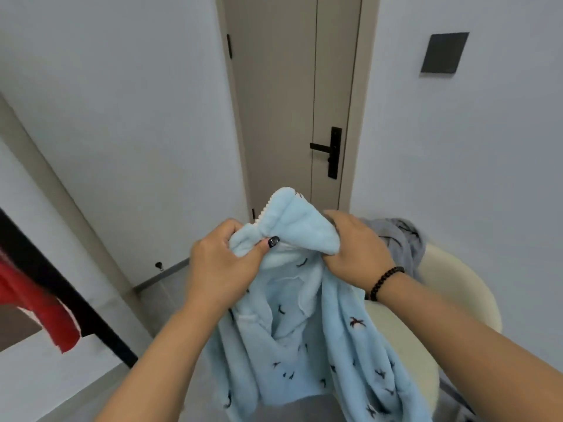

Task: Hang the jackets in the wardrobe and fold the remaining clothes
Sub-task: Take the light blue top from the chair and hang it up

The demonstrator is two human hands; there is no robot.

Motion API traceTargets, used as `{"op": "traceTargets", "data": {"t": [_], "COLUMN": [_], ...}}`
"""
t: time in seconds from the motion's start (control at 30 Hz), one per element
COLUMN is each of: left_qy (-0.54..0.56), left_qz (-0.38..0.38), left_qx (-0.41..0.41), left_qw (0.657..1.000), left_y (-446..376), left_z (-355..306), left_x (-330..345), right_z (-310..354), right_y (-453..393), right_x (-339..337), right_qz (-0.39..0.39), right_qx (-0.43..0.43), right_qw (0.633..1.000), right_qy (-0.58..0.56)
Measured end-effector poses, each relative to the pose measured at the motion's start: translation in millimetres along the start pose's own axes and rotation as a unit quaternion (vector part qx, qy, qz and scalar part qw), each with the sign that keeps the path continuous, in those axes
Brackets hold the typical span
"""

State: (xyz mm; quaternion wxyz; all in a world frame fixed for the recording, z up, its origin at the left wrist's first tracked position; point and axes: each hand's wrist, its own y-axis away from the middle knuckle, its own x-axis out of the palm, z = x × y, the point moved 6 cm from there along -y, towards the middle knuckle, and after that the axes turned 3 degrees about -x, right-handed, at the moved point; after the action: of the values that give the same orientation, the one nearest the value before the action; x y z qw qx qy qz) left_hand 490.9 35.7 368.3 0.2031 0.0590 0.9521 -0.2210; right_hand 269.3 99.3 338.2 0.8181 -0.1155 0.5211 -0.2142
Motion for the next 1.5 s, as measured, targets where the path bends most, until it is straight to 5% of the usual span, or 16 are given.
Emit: {"op": "traceTargets", "data": {"t": [0.37, 0.5, 0.63, 0.73, 0.8, 0.87, 1.0, 1.13, 1.23, 1.33, 1.5], "left_qy": [-0.117, -0.287, -0.546, -0.568, -0.562, -0.570, -0.623, -0.618, -0.552, -0.473, -0.422], "left_qz": [-0.196, -0.076, 0.117, 0.128, 0.060, -0.034, -0.069, -0.066, -0.101, -0.117, -0.151], "left_qx": [-0.083, -0.105, -0.110, -0.175, -0.199, -0.133, -0.003, -0.057, -0.111, -0.118, -0.111], "left_qw": [0.970, 0.949, 0.822, 0.794, 0.800, 0.810, 0.779, 0.782, 0.820, 0.865, 0.887], "left_y": [64.9, 83.0, 98.4, 110.0, 113.9, 114.6, 109.6, 103.7, 103.5, 97.6, 79.8], "left_z": [102.1, 131.2, 158.5, 176.1, 176.7, 164.9, 132.8, 129.0, 136.7, 139.3, 138.9], "left_x": [-246.9, -264.9, -259.0, -279.9, -306.1, -325.0, -322.1, -324.9, -323.5, -313.5, -312.9], "right_z": [60.0, 115.6, 182.7, 220.5, 227.0, 222.5, 217.6, 228.2, 236.3, 234.5, 205.2], "right_y": [-9.0, -33.9, -49.9, -60.1, -69.7, -78.4, -78.2, -70.8, -74.5, -84.3, -97.9], "right_x": [107.7, 136.7, 148.3, 145.5, 142.4, 141.6, 147.4, 154.2, 155.3, 149.0, 135.6], "right_qz": [0.050, 0.123, 0.175, 0.204, 0.200, 0.191, 0.199, 0.208, 0.162, 0.088, 0.005], "right_qx": [0.089, 0.038, -0.083, -0.229, -0.293, -0.316, -0.353, -0.420, -0.438, -0.427, -0.399], "right_qw": [0.994, 0.988, 0.977, 0.952, 0.933, 0.924, 0.905, 0.874, 0.866, 0.878, 0.899], "right_qy": [-0.048, -0.083, -0.095, -0.009, 0.056, 0.096, 0.127, 0.126, 0.177, 0.196, 0.183]}}
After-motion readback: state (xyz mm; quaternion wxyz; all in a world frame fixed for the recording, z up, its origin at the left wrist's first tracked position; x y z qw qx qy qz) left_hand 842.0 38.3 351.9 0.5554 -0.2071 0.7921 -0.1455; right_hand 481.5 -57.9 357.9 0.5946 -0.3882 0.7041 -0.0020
